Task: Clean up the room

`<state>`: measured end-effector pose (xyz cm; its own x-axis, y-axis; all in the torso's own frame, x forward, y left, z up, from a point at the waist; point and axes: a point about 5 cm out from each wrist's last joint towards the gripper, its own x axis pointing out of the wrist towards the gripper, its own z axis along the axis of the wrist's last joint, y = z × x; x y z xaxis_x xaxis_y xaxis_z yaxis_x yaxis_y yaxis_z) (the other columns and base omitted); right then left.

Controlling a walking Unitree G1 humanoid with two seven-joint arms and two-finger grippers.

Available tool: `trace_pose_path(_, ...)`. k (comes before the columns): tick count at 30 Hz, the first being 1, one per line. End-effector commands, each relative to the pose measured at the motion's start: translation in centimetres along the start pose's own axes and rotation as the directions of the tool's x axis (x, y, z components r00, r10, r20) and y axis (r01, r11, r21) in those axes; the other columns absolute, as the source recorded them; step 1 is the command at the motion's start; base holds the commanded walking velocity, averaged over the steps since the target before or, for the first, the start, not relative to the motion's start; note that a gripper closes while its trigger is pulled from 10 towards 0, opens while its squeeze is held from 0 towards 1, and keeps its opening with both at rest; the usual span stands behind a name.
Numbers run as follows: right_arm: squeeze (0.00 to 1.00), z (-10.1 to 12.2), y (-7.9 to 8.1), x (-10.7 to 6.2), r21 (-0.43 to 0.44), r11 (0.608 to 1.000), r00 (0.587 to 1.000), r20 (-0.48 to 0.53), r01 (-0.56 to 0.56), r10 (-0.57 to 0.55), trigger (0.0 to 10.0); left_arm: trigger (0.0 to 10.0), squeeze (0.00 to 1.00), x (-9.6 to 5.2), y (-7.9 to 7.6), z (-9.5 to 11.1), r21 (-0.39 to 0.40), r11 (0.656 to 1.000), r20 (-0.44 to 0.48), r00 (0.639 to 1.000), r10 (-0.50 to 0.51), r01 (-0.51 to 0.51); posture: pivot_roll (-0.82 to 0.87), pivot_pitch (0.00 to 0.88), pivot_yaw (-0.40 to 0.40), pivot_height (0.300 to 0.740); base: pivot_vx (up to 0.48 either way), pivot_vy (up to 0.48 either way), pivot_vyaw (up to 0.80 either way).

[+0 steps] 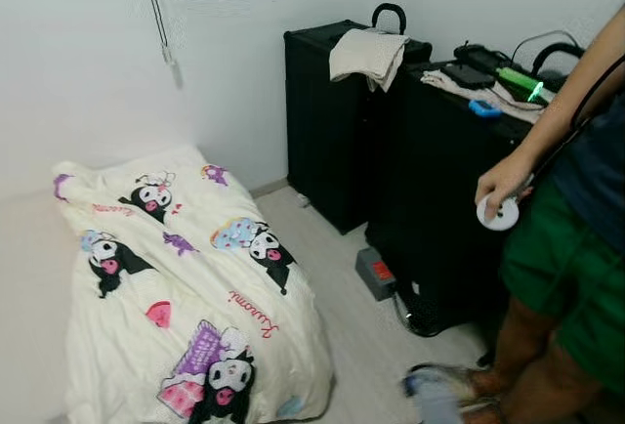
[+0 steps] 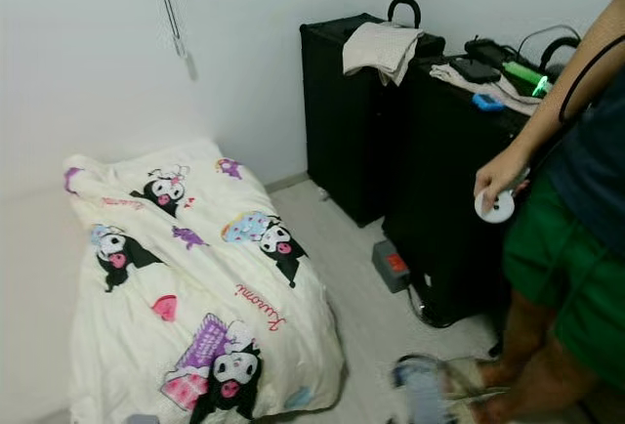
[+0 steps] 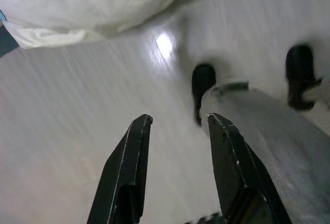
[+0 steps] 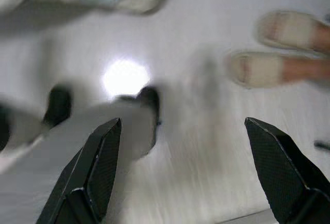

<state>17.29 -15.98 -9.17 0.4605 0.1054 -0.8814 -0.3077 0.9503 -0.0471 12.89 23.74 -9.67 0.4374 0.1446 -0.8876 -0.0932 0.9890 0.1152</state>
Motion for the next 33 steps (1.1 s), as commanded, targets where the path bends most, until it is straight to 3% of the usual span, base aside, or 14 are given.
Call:
trace_pose_path(1,0.0,-0.4,0.5,0.0,-0.04,0.999,0.999,-0.032,-0.022,0.02,10.0,10.0,0.0,-0.1,0.9,0.0,-0.035,0.999,0.011,0.999,0.03,-0.029,-0.03,0.0,-0.091,0.74,0.0,0.0,0.0)
trace_pose_path(9,0.0,-1.3,2.3,0.1,-0.047,0.992,0.991,-0.072,-0.119,0.116,10.0,10.0,0.0,0.1,0.4,1.1,-0.032,0.999,0.044,0.998,0.038,-0.037,0.02,0.0,-0.131,0.74,0.0,0.0,0.31)
trace_pose_path(16,0.0,-1.9,1.0,-0.1,-0.017,0.995,0.99,-0.103,-0.098,0.096,10.0,10.0,0.0,0.3,-0.9,2.3,-0.005,1.0,0.058,0.998,0.012,-0.012,-0.02,0.0,-0.107,0.74,0.0,0.0,0.77)
trace_pose_path(19,0.0,-1.9,0.1,-0.2,-0.013,0.997,0.991,-0.109,-0.076,0.074,10.0,10.0,0.0,0.4,-1.2,3.1,0.056,0.998,0.058,0.998,-0.019,0.016,-0.05,0.0,-0.093,0.74,0.0,0.0,0.77)
trace_pose_path(24,0.0,-2.0,-0.1,-0.3,-0.026,0.997,0.99,-0.124,-0.075,0.071,10.0,10.0,0.0,0.5,-1.8,3.7,0.077,0.996,0.056,0.997,-0.051,0.047,-0.06,0.0,-0.085,0.74,0.0,0.0,0.77)
trace_pose_path(33,0.0,-2.3,-0.9,-0.4,0.011,0.998,0.989,-0.133,-0.057,0.058,10.0,10.0,0.0,0.5,-2.6,2.6,0.076,0.995,0.019,0.998,-0.066,0.064,-0.07,0.0,-0.077,0.74,0.0,0.0,0.77)
